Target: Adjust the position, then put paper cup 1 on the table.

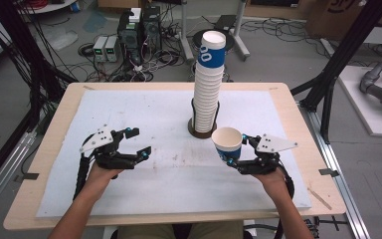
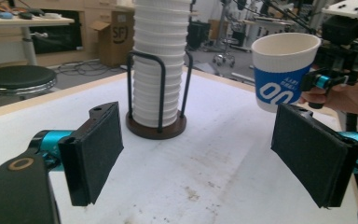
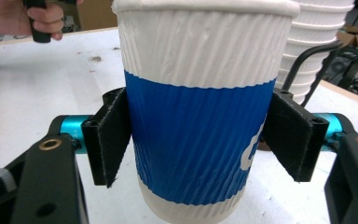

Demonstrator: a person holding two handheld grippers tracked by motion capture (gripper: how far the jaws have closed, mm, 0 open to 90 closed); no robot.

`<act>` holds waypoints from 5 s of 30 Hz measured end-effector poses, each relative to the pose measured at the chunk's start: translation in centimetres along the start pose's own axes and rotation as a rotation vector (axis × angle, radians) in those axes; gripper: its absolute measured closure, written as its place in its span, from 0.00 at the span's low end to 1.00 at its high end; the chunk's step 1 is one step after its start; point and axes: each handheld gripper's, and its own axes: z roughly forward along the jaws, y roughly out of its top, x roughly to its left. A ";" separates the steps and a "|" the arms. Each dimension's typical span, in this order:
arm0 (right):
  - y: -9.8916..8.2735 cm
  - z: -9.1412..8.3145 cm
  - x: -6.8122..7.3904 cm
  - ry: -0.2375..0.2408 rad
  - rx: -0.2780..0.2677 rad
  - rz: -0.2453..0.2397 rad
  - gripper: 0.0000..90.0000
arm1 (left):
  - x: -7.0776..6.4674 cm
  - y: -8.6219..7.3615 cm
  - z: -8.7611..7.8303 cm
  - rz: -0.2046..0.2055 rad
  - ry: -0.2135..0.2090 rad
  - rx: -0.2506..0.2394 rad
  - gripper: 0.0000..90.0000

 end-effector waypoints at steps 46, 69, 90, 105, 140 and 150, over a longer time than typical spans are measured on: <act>-1.0 -2.7 -2.7 -0.220 -0.130 0.084 0.31 | 0.3 -1.7 -0.7 0.004 0.048 -0.011 0.18; -4.3 1.3 -8.8 -0.489 0.024 0.234 0.31 | 0.1 -1.9 -0.4 -0.004 0.039 0.004 0.19; -5.3 0.7 -9.4 -0.465 0.201 0.296 0.28 | 0.1 -2.2 -0.2 -0.013 0.037 0.023 0.19; -5.2 0.4 -9.0 -0.430 0.233 0.325 0.22 | 0.1 -2.1 -0.3 -0.014 0.039 0.019 0.19; 0.3 -4.0 0.4 -0.224 0.042 0.136 0.21 | 0.6 -1.6 -0.9 -0.044 0.032 -0.004 0.19; -0.1 -3.5 0.4 -0.250 0.060 0.145 0.21 | 0.5 -1.6 -1.2 -0.052 0.027 -0.009 0.19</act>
